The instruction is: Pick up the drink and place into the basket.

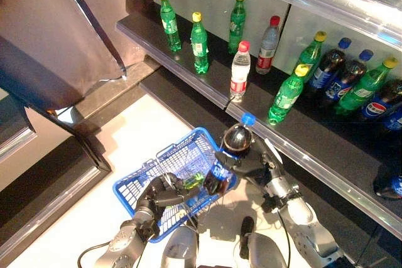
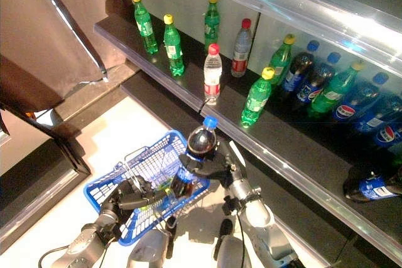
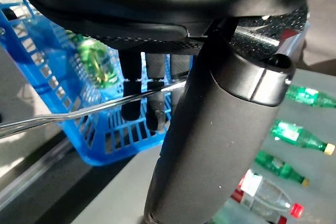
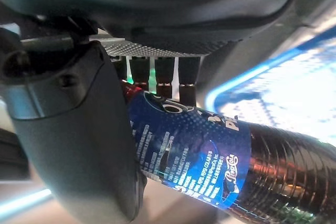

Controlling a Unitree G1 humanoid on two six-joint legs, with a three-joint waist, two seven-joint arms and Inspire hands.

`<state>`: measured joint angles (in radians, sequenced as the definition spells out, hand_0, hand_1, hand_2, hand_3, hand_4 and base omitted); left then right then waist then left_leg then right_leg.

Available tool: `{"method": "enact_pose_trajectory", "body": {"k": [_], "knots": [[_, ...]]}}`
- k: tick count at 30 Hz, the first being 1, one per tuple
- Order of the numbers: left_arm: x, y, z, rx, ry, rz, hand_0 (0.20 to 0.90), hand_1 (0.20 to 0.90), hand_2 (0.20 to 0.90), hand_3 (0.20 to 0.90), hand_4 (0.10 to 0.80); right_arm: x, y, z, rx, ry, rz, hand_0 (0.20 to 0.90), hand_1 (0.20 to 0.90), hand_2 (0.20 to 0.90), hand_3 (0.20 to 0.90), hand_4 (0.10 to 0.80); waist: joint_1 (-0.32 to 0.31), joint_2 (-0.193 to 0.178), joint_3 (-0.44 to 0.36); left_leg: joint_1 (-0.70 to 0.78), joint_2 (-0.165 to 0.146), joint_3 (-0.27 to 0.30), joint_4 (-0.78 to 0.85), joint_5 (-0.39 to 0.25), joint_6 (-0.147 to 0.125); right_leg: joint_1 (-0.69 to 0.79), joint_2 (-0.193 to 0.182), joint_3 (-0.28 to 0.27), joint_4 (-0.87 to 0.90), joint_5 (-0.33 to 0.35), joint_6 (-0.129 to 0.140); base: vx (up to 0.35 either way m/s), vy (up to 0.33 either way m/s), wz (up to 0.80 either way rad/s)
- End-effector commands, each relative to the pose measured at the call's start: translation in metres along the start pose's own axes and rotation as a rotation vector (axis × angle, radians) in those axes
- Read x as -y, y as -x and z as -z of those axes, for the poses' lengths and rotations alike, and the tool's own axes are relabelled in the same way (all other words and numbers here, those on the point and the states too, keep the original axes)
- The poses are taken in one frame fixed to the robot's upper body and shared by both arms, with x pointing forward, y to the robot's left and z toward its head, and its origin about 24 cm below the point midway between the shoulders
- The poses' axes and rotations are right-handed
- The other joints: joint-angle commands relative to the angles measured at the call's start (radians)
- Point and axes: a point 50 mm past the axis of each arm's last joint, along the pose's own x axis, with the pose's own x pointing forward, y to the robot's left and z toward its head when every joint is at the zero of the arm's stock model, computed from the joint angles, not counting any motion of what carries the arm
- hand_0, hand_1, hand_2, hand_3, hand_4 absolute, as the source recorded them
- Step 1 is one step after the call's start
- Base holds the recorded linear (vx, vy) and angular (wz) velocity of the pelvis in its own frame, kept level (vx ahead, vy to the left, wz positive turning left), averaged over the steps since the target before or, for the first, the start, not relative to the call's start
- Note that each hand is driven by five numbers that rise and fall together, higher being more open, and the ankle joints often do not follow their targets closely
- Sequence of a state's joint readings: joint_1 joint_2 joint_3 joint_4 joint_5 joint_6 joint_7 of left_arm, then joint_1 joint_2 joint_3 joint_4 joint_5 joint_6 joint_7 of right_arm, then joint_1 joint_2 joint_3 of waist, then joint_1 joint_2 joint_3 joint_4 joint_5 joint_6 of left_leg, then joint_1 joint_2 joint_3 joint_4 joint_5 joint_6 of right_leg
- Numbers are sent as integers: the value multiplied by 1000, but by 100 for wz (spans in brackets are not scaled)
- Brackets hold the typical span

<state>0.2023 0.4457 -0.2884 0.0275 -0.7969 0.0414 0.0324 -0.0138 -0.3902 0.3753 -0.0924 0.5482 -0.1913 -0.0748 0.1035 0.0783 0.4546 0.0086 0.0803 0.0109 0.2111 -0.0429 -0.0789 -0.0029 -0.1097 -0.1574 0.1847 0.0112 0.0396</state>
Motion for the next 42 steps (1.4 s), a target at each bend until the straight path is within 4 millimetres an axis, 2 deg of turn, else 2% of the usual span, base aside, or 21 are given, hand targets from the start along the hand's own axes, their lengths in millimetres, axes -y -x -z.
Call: {"method": "enact_pose_trajectory", "body": {"k": [1, 6, 10, 17, 24, 32, 39, 42], "knots": [[61, 7, -89, 424, -27, 353, 300, 300, 300, 200, 100, -46, -27, -83, 523, -106, -169, 300, 300, 300, 200, 100, 10, -7, -129, -152, -44, -64, 53, 143, 4, 107, -8, 28, -106, 32, 9, -9, 21, 5], [65, 4, -96, 436, -28, 388, 300, 300, 300, 200, 100, -51, -35, -94, 587, -140, -122, 300, 300, 300, 200, 100, 22, -8, -123, -164, -51, -69, 54, 132, 4, 102, -13, 23, -110, 34, 12, -27, 8, 6], [72, 3, -101, 448, -1, 441, 300, 300, 300, 200, 100, -53, -41, -94, 603, -186, -67, 300, 300, 300, 200, 100, 26, -5, -111, -178, -58, -76, 53, 123, 4, 89, -16, 21, -110, 32, 14, -76, 20, 15], [105, 5, -122, 537, 44, 647, 300, 300, 300, 200, 100, -63, -59, -74, 547, -273, 21, 300, 300, 300, 200, 100, 18, 18, -59, -213, -80, -79, 31, 118, 9, 47, -31, 18, -125, 37, 23, -162, 51, 3], [135, 9, -146, 645, 49, 806, 300, 300, 300, 200, 100, -76, -76, -75, 562, -263, 30, 300, 300, 300, 200, 100, 10, 29, -11, -242, -94, -68, 6, 121, 14, 20, -42, 14, -147, 44, 27, -151, 37, 3], [165, 19, -169, 745, 78, 977, 300, 300, 300, 200, 100, -101, -90, -68, 532, -182, 21, 300, 300, 300, 200, 100, 12, 36, 21, -266, -105, -64, -29, 124, 19, -9, -56, 1, -175, 55, 24, -91, 23, 4], [186, 26, -177, 762, 127, 1095, 300, 300, 300, 200, 100, -132, -96, -67, 529, -23, -37, 300, 300, 300, 200, 100, 18, 30, 40, -287, -106, -69, -42, 127, 24, -45, -63, -5, -185, 65, 17, -50, 0, 6], [191, 27, -177, 765, 124, 1117, 300, 300, 300, 200, 100, -138, -98, -67, 535, 35, -54, 300, 300, 300, 200, 100, 20, 29, 44, -288, -105, -68, -52, 130, 25, -54, -64, -9, -187, 68, 14, -41, 0, 1]]}}
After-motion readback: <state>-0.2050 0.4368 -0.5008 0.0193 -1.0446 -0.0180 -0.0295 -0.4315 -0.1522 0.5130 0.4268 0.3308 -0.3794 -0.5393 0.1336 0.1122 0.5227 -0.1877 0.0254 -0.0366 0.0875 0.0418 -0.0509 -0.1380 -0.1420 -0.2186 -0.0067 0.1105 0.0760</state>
